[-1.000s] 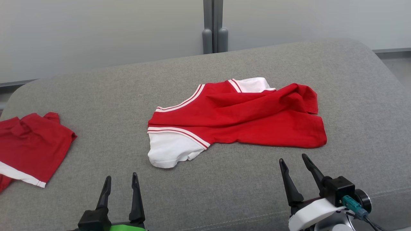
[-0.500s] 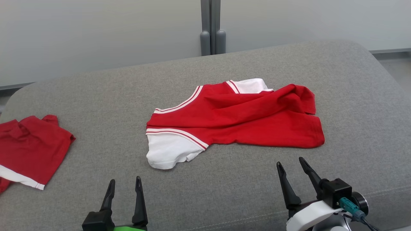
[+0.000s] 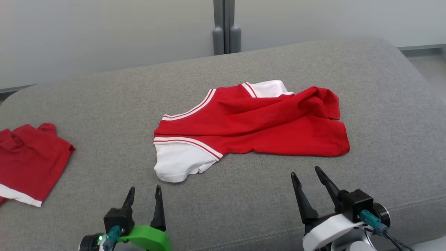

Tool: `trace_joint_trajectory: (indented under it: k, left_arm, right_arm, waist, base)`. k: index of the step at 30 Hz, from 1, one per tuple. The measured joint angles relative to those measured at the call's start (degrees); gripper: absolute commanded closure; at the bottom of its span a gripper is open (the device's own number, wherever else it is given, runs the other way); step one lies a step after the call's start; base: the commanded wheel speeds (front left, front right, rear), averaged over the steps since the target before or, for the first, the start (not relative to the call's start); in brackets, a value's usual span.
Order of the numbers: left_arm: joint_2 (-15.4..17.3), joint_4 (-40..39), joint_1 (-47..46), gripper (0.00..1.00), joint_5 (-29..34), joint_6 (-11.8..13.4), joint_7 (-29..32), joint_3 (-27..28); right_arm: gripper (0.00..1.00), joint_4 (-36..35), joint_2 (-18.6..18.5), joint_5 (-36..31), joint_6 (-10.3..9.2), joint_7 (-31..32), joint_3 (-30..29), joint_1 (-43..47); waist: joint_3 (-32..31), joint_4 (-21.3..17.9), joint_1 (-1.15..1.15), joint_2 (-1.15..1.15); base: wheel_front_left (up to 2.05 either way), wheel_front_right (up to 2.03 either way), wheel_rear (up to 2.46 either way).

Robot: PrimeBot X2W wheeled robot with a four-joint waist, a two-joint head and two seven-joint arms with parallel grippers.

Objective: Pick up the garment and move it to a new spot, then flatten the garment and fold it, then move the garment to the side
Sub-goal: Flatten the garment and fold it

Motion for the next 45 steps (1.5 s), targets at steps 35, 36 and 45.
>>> trace_joint_trajectory:
  k: [35, 36, 45]
  left_arm:
    - [0.1, 23.3, -18.9, 1.00, 1.9, -7.1, 0.0, 1.9]
    - [0.1, 22.8, -18.3, 1.00, 1.9, -7.4, 0.0, 2.0]
    - [2.8, 15.2, -12.2, 1.00, 2.5, -9.6, 0.0, 3.2]
  right_arm:
    - [0.00, -0.6, -1.0, 0.0, 0.00, 0.0, 0.0, -4.4]
    - [0.00, -0.5, -1.1, 0.0, 0.00, 0.0, -0.3, -4.5]
    - [0.00, 8.3, -1.7, 1.0, 0.00, 0.0, -6.9, -9.9]
  waist:
    - [8.8, -4.5, 0.00, 0.00]
    - [8.8, -4.3, 0.00, 0.00]
    - [9.6, -2.3, 0.00, 0.00]
  base:
    - [0.00, 0.00, 0.00]
    - [0.00, 0.00, 0.00]
    - [0.00, 0.00, 0.00]
